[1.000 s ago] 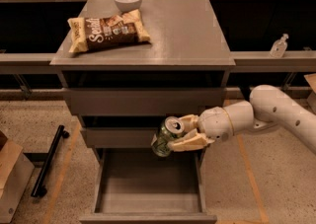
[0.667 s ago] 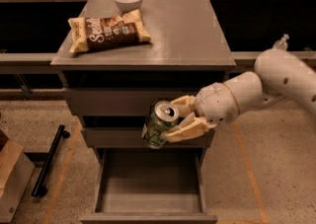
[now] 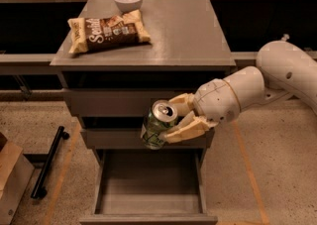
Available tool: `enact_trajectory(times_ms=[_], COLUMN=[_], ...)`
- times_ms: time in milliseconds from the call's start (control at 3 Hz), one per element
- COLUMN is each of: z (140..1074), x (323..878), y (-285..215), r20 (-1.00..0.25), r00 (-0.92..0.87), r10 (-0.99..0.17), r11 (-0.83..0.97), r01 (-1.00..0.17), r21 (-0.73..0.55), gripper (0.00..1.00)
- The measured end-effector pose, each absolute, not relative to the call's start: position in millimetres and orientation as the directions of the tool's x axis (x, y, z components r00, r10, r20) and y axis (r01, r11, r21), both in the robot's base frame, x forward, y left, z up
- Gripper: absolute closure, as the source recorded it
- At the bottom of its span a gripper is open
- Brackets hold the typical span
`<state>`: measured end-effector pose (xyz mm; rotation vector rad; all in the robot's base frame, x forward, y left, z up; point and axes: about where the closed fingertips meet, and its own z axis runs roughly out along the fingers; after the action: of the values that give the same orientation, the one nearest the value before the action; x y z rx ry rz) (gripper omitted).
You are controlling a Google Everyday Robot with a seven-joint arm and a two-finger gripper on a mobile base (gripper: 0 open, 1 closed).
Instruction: Pick green can from bottom drawer and place on counter
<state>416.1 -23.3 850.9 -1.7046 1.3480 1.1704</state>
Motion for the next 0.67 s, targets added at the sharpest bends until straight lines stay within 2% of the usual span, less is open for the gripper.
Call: enact_trajectory(times_ms=[667], z=[900], x=[452], y=[-26], r20=[-0.893], r00=[0.131], r10=[-0.431], r11=[-0.222], r01=[-0.974], r21=[-0.036], gripper=[1.00])
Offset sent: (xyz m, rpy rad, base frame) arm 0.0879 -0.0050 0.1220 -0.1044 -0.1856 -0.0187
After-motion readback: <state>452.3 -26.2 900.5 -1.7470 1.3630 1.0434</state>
